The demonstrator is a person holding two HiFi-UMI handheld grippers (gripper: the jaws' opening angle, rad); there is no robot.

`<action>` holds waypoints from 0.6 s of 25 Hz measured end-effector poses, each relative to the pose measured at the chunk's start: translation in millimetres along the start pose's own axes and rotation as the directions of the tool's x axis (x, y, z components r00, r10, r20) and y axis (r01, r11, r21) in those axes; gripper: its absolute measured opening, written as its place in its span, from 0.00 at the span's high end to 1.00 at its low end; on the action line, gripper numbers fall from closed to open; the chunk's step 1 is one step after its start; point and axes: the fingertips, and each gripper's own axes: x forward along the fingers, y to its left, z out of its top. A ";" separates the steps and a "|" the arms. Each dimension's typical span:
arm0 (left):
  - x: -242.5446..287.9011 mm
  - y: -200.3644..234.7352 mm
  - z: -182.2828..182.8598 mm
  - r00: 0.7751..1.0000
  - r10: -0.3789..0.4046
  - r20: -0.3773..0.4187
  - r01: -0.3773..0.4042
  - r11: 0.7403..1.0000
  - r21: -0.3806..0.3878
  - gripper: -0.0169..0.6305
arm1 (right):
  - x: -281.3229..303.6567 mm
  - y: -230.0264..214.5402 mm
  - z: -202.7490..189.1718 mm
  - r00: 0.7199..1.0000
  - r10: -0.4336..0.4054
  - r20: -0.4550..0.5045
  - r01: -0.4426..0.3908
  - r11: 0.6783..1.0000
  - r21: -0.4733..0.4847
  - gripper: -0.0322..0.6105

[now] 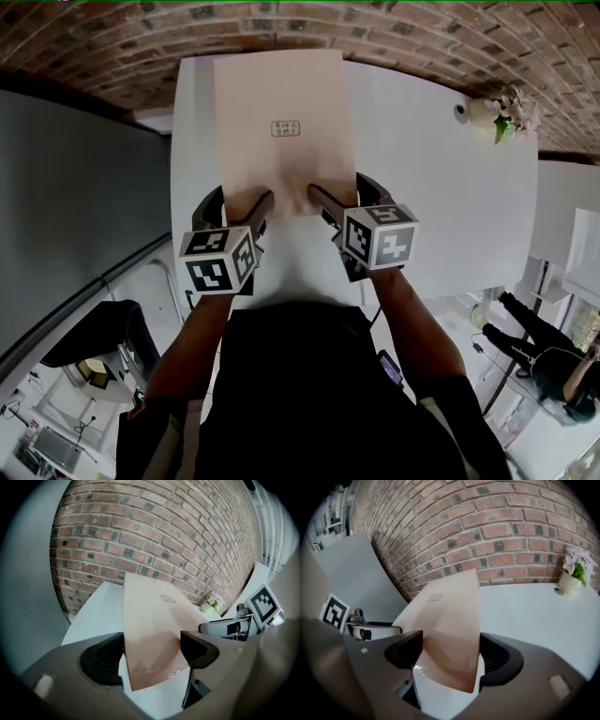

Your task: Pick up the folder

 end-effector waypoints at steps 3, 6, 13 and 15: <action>-11.6 -4.9 4.5 0.999 -0.015 0.030 0.015 1.000 0.022 0.37 | -13.8 7.4 2.7 0.999 -0.013 0.035 0.014 1.000 -0.012 0.35; -24.8 -10.9 9.5 0.998 -0.034 0.058 0.031 0.998 0.050 0.37 | -29.7 15.9 5.0 0.997 -0.027 0.074 0.029 0.999 -0.028 0.35; -67.7 -22.7 25.7 0.986 -0.088 0.142 0.067 0.987 0.143 0.37 | -70.8 45.1 8.8 0.980 -0.064 0.188 0.069 0.997 -0.020 0.35; -82.1 -26.1 31.3 0.980 -0.107 0.168 0.076 0.981 0.178 0.37 | -83.2 55.0 9.7 0.972 -0.075 0.222 0.081 0.997 -0.014 0.35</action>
